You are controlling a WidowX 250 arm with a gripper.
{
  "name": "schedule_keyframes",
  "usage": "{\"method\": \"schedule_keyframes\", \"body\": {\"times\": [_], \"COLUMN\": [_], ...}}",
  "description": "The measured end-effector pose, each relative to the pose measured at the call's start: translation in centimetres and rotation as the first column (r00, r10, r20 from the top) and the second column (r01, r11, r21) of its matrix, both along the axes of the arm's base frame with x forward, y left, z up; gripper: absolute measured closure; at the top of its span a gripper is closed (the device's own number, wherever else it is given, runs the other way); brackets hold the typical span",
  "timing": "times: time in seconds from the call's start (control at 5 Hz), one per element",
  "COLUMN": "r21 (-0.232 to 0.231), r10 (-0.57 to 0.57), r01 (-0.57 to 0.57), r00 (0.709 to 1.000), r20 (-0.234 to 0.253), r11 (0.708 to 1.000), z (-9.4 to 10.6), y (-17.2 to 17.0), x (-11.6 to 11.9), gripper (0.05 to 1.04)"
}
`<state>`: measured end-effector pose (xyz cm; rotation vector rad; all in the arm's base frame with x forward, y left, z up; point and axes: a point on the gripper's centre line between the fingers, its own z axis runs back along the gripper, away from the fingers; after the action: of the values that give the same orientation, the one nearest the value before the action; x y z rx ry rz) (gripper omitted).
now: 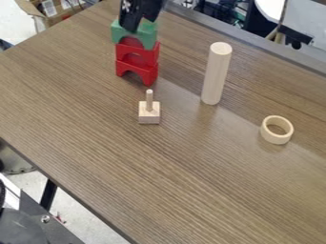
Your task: Move the green arch to the left
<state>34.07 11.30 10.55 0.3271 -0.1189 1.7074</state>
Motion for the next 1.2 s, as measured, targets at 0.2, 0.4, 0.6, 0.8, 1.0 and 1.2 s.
{"method": "schedule_keyframes", "body": {"times": [0.2,0.4,0.6,0.8,1.0,1.2], "r21": [0.003,0.008,0.029,0.067,0.085,0.094], "r10": [0.008,0.012,0.001,0.028,0.094,0.117], "r01": [-0.008,-0.012,-0.001,-0.03,-0.098,-0.12], "r00": [1.0,1.0,1.0,0.999,0.994,0.992], "r20": [-0.017,-0.018,-0.018,0.033,0.057,0.043], "r11": [1.0,1.0,1.0,0.997,0.991,0.988], "z": [-1.2,-1.2,-0.9,1.1,2.0,1.3], "y": [0.1,0.1,0.4,2.1,4.7,6.3], "x": [-0.4,-0.5,-0.8,-1.6,-3.3,-4.4], "gripper": [0.409,0.487,0.487,0.488,0.488,0.488]}}
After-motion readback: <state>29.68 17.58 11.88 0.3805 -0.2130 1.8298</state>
